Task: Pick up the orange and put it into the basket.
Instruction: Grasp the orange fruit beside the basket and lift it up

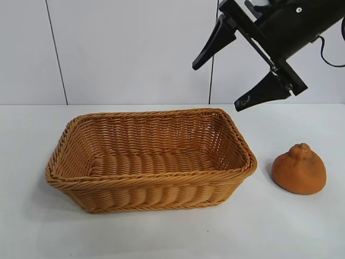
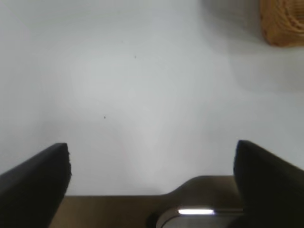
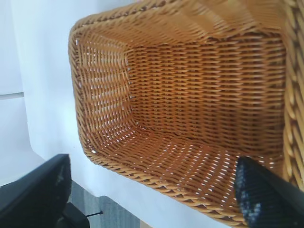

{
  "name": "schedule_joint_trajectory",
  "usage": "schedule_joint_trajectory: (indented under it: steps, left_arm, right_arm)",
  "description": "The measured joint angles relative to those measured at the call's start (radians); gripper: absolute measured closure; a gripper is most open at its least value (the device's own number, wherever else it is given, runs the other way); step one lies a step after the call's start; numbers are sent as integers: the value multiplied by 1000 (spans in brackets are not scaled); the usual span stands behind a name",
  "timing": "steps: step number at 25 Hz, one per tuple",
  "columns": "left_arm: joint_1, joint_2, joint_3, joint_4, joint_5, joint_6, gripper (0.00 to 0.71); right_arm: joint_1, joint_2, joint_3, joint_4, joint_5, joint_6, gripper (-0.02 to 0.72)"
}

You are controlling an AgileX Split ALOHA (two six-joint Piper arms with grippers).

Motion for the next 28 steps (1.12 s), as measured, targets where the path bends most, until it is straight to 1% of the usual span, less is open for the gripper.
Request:
schedule_joint_trajectory:
  steps: [2,4,6,10,12,13,16,19,24,28]
  left_arm:
    - [0,-53,2,0,-3,2,46]
    - [0,-100,2,0,-4,3,46]
    - [0,-157,3,0,-5,3,46]
    - [0,-292,3,0,-6,3,46]
    - [0,-352,3,0,-8,3,46]
    - [0,-366,3,-1,-8,3,46]
    - [0,-371,3,-1,-8,3,46]
    - [0,-371,3,-1,-8,3,46]
    - [0,-371,3,-1,-7,3,46]
    - [0,-371,3,-1,-8,3,46]
  right_arm:
    - [0,0,-39,-69,17,28,64]
    - [0,0,-78,-163,30,76,64]
    - [0,0,-109,-282,49,131,64]
    - [0,0,-138,-496,73,244,64]
    - [0,0,-138,-568,75,283,64]
    - [0,0,-138,-594,75,292,64]
    - [-1,5,-139,-638,76,310,64]
    - [-23,32,-140,-660,79,334,64]
    - [-89,114,-140,-666,85,339,64]
    - [-108,185,-140,-666,90,339,64]
